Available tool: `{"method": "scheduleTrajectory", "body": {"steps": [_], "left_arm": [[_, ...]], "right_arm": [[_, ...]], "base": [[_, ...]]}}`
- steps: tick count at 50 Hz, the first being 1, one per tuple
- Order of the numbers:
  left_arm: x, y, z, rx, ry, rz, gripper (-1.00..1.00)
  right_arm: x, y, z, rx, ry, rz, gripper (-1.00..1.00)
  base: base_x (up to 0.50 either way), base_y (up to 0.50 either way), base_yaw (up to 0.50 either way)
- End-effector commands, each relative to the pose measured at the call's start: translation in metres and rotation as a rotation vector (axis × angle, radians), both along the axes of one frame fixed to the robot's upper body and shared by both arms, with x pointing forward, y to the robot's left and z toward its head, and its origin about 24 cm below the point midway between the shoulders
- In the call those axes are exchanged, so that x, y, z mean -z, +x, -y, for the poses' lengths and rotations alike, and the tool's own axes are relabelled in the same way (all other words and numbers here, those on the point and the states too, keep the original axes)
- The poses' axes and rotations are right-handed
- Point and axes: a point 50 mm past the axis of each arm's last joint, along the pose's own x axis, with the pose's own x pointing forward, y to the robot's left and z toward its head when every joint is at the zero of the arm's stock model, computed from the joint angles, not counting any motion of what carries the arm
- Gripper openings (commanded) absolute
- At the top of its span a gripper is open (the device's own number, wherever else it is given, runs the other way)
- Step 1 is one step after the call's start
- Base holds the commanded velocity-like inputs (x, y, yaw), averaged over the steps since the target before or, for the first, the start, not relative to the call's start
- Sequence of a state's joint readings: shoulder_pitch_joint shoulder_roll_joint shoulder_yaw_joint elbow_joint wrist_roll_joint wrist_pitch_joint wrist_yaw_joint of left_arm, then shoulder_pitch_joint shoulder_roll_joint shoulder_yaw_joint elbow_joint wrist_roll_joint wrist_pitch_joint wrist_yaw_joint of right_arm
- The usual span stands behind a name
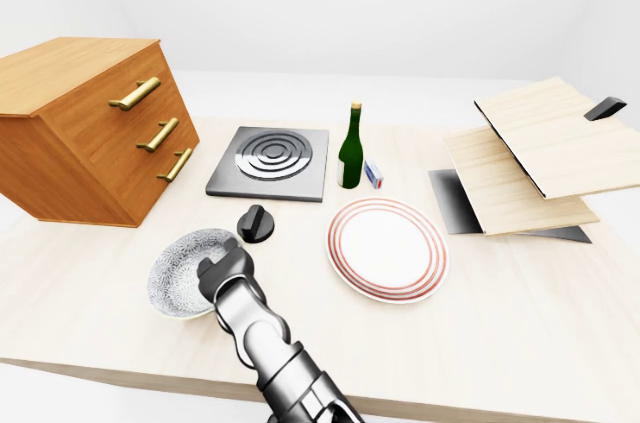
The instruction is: Pick up the akita bowl and put it on the plate.
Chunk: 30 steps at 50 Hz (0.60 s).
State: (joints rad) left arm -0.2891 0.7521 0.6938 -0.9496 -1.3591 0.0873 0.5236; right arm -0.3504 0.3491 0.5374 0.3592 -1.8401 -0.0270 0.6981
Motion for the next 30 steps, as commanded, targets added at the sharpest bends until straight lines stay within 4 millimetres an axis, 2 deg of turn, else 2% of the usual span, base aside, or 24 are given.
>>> {"method": "scheduleTrajectory", "body": {"steps": [1, 6, 12, 13, 14, 15, 16, 19, 30], "left_arm": [[0.001, 0.001, 0.0, 0.007, -0.004, -0.006, 1.0], [0.001, 0.001, 0.001, 0.009, -0.005, -0.005, 1.0], [0.002, 0.0, 0.0, 0.014, -0.007, -0.009, 1.0], [0.002, 0.001, 0.0, 0.012, -0.007, -0.009, 1.0], [0.001, 0.001, 0.0, 0.014, -0.007, -0.009, 1.0], [0.001, 0.0, 0.0, 0.019, -0.006, -0.009, 1.0], [0.001, 0.0, 0.0, 0.019, -0.004, -0.009, 1.0], [0.001, -0.001, 0.001, 0.029, 0.0, -0.008, 1.0], [0.001, -0.001, 0.002, 0.04, 0.003, -0.015, 1.0]], "right_arm": [[0.002, -0.009, -0.008, -0.081, 0.015, -0.03, 1.0], [0.009, -0.018, -0.011, -0.102, 0.057, -0.091, 1.0], [0.039, -0.019, -0.008, -0.102, -0.041, -0.203, 1.0], [0.04, -0.019, -0.008, -0.099, -0.039, -0.205, 0.89], [0.037, -0.018, -0.008, -0.097, -0.031, -0.199, 0.65], [0.034, -0.018, -0.008, -0.096, -0.016, -0.188, -0.36], [0.029, -0.019, -0.01, -0.099, 0.003, -0.17, -1.0], [0.018, -0.013, -0.01, -0.096, 0.025, -0.135, -1.0], [0.021, -0.012, -0.009, -0.094, 0.006, -0.139, -1.0]], "base": [[0.0, 0.0, 0.0], [0.0, 0.0, 0.0], [0.0, 0.0, 0.0], [0.0, 0.0, 0.0], [0.0, 0.0, 0.0], [0.0, 0.0, 0.0], [0.0, 0.0, 0.0], [0.0, 0.0, 0.0], [0.0, 0.0, 0.0]]}}
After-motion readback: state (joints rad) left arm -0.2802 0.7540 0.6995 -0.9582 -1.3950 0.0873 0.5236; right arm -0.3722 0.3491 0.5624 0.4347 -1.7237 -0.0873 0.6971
